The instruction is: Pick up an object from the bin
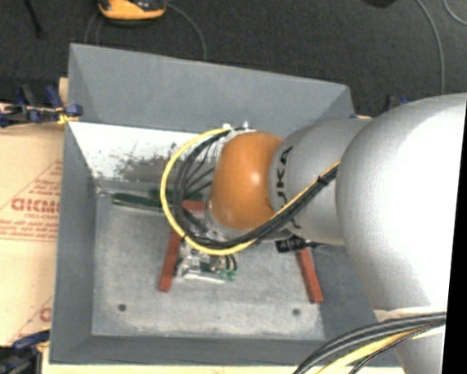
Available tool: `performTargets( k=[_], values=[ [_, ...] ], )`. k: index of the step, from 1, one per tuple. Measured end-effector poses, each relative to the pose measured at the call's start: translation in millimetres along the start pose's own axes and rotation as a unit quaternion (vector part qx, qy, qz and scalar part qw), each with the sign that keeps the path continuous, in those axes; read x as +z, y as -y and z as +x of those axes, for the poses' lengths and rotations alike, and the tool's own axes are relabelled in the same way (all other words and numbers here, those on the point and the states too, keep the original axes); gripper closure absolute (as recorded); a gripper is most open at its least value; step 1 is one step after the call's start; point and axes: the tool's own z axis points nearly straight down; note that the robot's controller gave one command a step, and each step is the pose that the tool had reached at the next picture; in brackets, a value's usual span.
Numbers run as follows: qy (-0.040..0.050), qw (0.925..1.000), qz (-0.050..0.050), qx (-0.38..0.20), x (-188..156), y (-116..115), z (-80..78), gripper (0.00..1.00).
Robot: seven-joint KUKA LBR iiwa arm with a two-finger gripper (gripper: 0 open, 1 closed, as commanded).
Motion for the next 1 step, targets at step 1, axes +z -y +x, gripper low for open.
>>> performTargets(
  k=[1],
  values=[
    [-0.0043,1.0000,0.001,0.002,-45.3,26.4,13.8,1.00]
  ],
)
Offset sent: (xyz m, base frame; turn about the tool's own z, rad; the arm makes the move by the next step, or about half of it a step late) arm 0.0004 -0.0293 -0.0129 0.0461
